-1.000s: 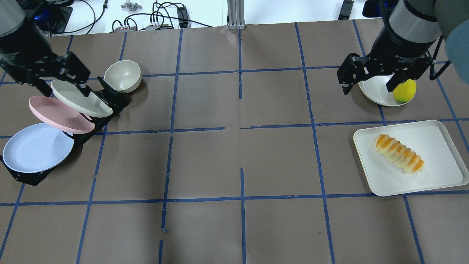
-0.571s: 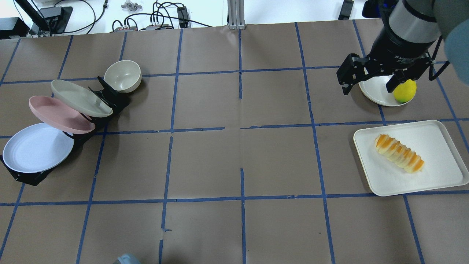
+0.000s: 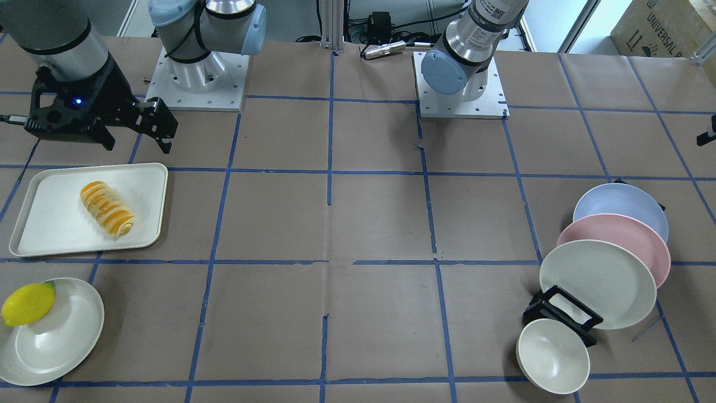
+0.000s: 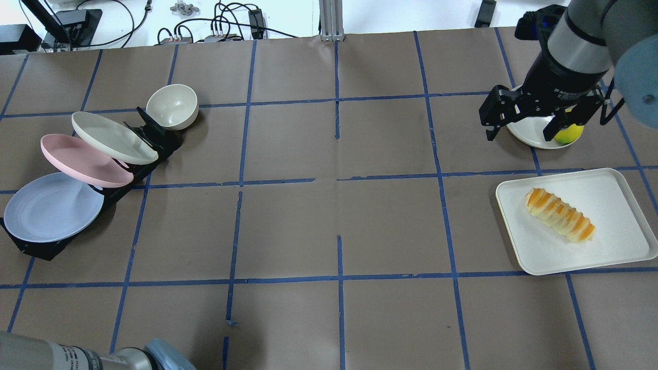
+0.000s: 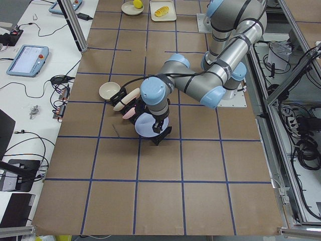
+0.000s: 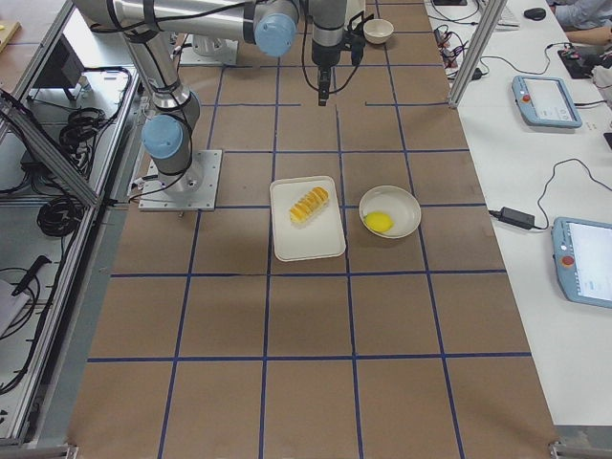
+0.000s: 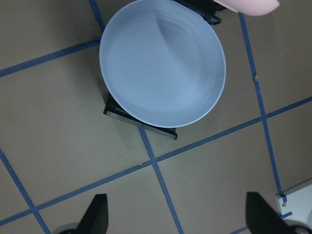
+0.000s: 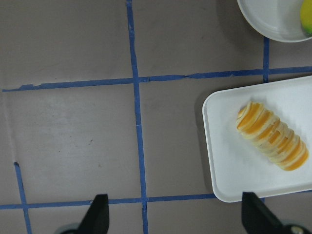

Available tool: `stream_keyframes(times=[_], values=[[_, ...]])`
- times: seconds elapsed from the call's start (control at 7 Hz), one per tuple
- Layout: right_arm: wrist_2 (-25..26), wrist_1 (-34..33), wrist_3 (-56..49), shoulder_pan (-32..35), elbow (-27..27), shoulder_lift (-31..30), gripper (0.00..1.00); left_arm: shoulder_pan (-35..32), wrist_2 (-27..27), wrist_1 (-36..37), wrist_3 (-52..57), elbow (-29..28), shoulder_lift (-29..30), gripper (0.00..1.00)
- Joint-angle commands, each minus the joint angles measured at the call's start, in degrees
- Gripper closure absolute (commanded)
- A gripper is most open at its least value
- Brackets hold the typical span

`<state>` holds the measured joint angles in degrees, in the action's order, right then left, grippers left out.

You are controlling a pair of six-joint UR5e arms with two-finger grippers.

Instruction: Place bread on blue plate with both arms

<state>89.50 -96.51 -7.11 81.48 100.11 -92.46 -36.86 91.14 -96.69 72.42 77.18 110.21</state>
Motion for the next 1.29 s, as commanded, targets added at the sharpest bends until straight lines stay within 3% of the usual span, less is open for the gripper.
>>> stream_keyframes(times=[0.0, 0.29, 0.43, 0.86, 1.14], values=[[0.32, -16.88, -20.65, -6.92, 15.12, 0.45, 0.06, -2.94, -0.52, 0.27, 0.09, -9.37, 12.69, 0.00], [-1.33, -31.30, -40.97, -11.14, 25.44, 0.35, 0.06, -7.34, -1.93, 0.18, -0.61, -15.28, 19.92, 0.00], [-3.26, -33.54, -44.01, -13.43, 27.75, 0.35, 0.06, -8.22, -2.88, 0.27, -1.05, -16.09, 22.56, 0.00], [-2.58, -34.53, -58.40, -17.73, 27.42, 5.61, 0.04, -9.90, -4.48, 0.44, -3.07, -16.01, 24.52, 0.00], [-3.71, -33.92, -59.42, -21.27, 26.02, 7.55, 0.04, -9.64, -3.78, 0.27, -2.81, -16.01, 26.36, 0.00]])
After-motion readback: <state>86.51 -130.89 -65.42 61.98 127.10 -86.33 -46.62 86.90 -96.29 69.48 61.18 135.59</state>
